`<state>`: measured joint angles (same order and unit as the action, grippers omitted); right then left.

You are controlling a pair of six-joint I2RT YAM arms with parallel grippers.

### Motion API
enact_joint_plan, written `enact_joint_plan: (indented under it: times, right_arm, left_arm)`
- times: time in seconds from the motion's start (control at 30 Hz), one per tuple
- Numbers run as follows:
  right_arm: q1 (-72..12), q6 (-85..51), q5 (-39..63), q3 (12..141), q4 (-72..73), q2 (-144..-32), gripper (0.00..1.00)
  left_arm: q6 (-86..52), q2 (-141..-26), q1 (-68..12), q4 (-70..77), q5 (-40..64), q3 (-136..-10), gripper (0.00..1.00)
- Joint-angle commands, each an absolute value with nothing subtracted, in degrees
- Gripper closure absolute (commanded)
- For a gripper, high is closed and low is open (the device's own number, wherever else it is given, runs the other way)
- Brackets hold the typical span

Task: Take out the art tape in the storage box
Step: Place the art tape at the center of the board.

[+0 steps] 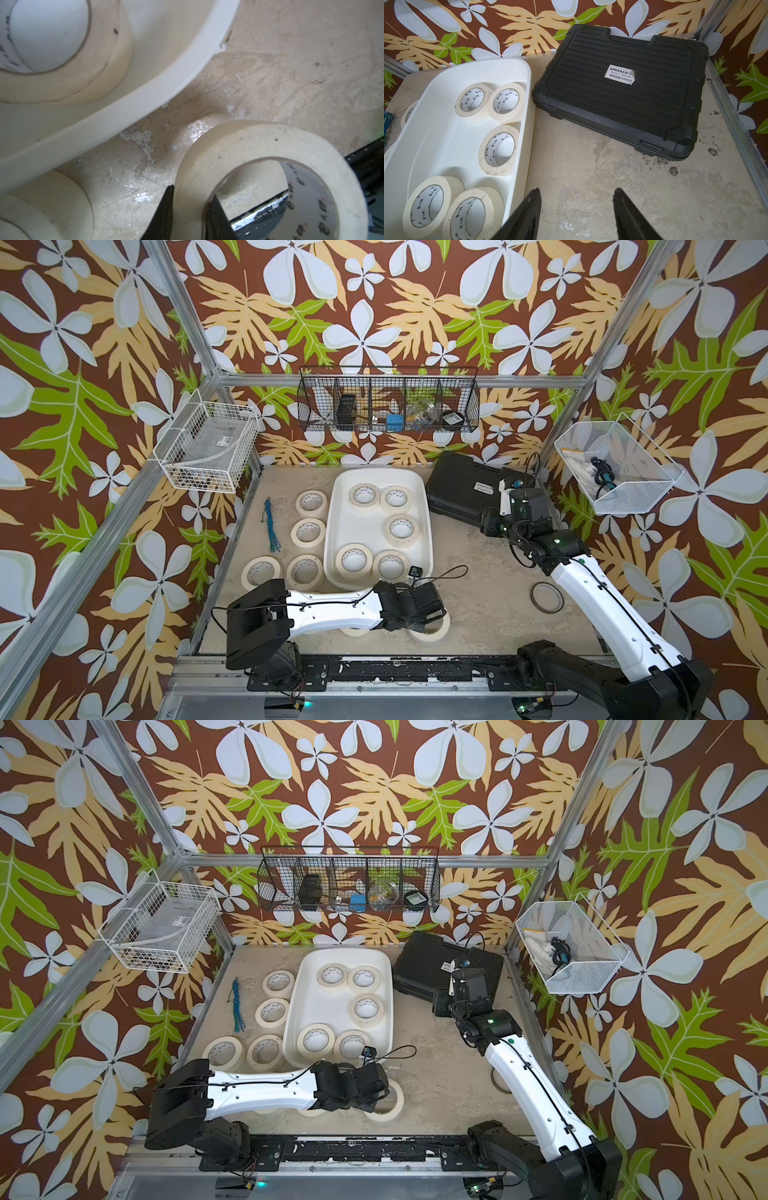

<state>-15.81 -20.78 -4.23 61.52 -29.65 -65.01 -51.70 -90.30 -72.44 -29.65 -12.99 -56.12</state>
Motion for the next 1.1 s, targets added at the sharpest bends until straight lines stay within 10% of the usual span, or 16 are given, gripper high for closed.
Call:
enact_joint_plan:
  times: [0.0, 0.7, 1.07]
  right_arm:
    - [-15.8, -20.8, -3.0, 61.4, -28.5, -65.4, 0.41]
    - [-15.4, -21.7, -0.2, 59.7, -27.2, -65.0, 0.41]
    - [-15.3, -22.6, 1.5, 60.0, -27.3, -64.3, 0.41]
  left_arm:
    - [-55.8, -89.5, -72.5, -28.0, -16.8, -54.9, 1.00]
    - [-64.5, -91.0, -72.5, -27.2, -21.6, -50.7, 1.00]
    - [-63.6, -91.8, -72.5, -29.1, -21.7, -51.7, 0.73]
